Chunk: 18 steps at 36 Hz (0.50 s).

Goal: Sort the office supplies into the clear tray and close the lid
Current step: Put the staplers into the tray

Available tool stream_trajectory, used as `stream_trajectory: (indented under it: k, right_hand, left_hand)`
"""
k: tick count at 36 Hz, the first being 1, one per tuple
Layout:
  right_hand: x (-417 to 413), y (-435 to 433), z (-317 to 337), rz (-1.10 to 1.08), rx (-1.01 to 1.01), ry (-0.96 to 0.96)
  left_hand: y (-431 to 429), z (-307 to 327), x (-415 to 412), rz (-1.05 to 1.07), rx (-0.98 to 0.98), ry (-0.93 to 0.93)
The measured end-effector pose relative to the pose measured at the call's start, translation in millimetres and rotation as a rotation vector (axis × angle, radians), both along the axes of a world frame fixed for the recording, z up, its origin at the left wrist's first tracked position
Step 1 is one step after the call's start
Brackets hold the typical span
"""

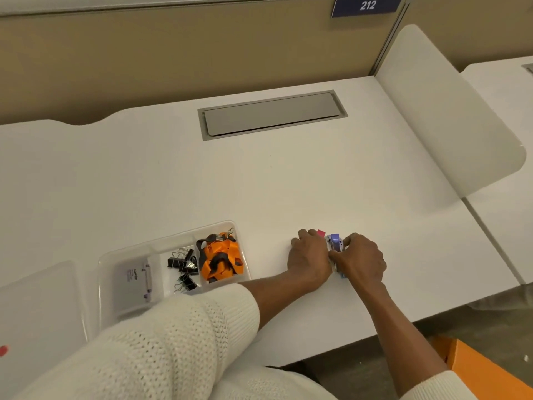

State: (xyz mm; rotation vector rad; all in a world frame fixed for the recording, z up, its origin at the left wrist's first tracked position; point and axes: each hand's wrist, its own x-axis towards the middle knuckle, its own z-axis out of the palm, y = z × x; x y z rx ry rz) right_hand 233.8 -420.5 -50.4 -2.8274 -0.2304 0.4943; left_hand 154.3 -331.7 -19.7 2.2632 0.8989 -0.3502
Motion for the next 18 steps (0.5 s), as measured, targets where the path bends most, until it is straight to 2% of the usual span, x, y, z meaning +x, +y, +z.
stream_trajectory:
  k: [4,11,18]
  right_hand:
    - [-4,1,-5,0.002,-0.010,-0.053]
    - [-6,0,0,-0.041,0.032,-0.029]
    - [-22,0,26,-0.070,0.124,-0.060]
  left_hand:
    - [2,4,0,-0.038,0.038,-0.002]
    - [15,11,-12,-0.068,0.030,-0.051]
    - [31,29,-38,0.005,0.050,-0.134]
